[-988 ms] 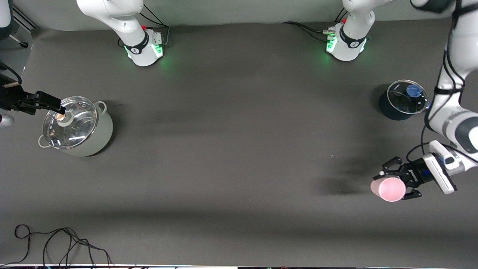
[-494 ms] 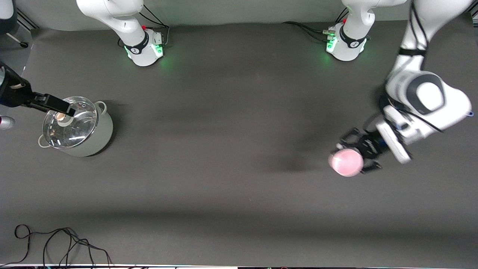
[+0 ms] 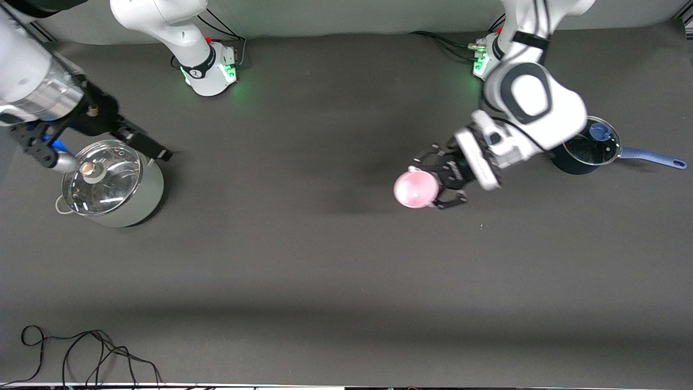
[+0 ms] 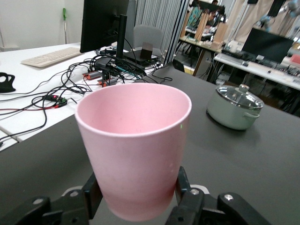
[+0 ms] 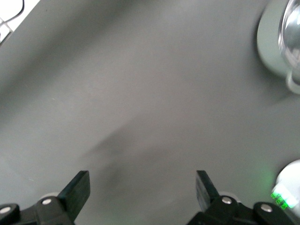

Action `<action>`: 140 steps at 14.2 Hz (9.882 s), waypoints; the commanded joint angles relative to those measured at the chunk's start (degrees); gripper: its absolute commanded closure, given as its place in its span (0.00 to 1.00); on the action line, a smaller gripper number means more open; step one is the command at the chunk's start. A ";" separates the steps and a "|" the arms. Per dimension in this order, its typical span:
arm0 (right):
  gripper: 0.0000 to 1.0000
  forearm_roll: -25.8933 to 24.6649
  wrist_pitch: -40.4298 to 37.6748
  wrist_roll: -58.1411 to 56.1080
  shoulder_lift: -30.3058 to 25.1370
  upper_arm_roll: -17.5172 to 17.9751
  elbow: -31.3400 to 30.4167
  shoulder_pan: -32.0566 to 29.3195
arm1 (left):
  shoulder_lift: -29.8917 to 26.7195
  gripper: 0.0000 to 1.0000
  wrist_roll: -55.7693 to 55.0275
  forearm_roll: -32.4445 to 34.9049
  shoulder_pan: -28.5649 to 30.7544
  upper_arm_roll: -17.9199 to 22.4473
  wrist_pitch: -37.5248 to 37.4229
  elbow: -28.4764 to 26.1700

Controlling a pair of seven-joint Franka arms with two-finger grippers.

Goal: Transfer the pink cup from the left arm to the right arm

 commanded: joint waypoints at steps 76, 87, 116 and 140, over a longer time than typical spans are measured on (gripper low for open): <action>1.00 1.80 16.26 -51.45 12.59 -22.58 -17.43 8.21 | 4.83 0.01 -65.48 75.66 31.70 -0.10 -62.33 26.73; 1.00 2.50 47.74 -57.61 18.12 -22.50 -35.38 8.29 | 4.74 0.01 -91.04 96.53 32.93 0.87 -68.07 35.80; 0.00 -8.92 -0.93 -56.82 2.84 -29.08 -1.20 8.47 | -0.71 0.01 -100.48 96.62 22.03 6.23 -54.80 28.07; 0.00 -11.21 3.02 -57.26 -8.77 -1.23 -9.98 -19.66 | -0.97 0.01 -99.86 97.42 22.91 6.32 -54.89 28.16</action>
